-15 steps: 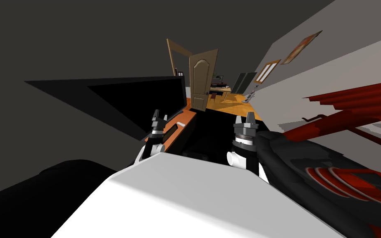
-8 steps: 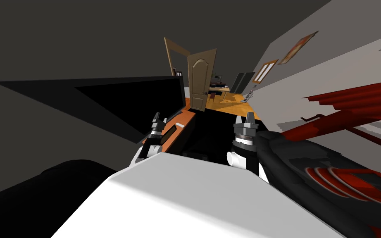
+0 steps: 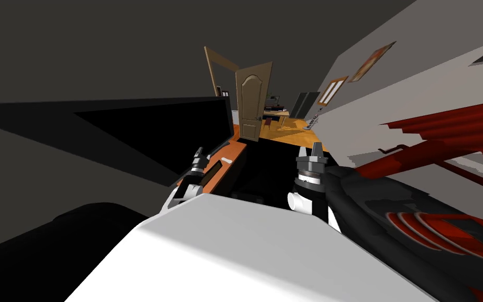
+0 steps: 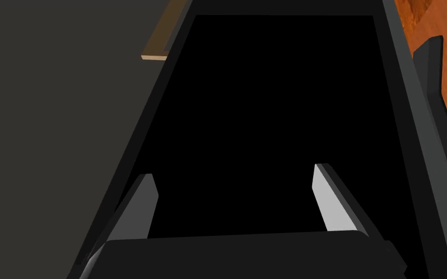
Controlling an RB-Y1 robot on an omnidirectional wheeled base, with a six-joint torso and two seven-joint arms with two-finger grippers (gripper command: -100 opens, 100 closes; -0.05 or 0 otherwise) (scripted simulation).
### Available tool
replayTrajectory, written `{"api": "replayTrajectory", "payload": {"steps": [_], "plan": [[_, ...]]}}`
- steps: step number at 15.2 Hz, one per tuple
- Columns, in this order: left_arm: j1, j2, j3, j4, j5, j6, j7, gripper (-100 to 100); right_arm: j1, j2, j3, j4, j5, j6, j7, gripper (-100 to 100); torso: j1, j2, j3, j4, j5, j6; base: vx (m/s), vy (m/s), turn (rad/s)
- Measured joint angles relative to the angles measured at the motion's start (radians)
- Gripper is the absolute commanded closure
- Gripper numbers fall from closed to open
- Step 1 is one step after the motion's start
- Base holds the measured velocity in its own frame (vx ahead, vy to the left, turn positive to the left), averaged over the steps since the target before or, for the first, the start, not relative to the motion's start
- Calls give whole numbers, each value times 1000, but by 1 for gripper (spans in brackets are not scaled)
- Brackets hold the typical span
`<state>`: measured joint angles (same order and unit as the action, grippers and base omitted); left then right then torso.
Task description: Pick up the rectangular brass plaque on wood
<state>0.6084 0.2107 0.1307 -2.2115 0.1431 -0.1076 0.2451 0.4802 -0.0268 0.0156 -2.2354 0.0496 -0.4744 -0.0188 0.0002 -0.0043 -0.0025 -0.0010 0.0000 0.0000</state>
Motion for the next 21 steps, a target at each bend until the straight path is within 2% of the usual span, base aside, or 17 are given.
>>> {"api": "replayTrajectory", "payload": {"steps": [8, 13, 15, 19, 21], "plan": [[34, 32, 52, 48, 66, 153, 45, -100, 0, 0, 0, 0, 0, 0, 0, 0, 0, 0, 0, 0, 0, 0, 63, -4, -49], [55, 35, 75, 72, 97, 247, 67, -100, 0, 0, 0, 0, 0, 0, 0, 0, 0, 0, 0, 0, 0, 0, 62, 5, -41], [62, 45, 94, 82, 118, 292, 80, -100, 0, 0, 0, 0, 0, 0, 0, 0, 0, -1, -1, 0, 0, 0, 64, -3, -44], [74, 51, 111, 121, 145, 356, 98, -100, 0, 0, 0, 0, 0, 0, 0, 0, 0, 0, 0, 0, 0, 0, 53, 4, -33], [80, 58, 124, 123, 159, 385, 106, -100, 0, 0, 0, 0, 0, 0, 0, 0, 0, 1, 0, 0, 0, 0, 53, 7, -67]]}}
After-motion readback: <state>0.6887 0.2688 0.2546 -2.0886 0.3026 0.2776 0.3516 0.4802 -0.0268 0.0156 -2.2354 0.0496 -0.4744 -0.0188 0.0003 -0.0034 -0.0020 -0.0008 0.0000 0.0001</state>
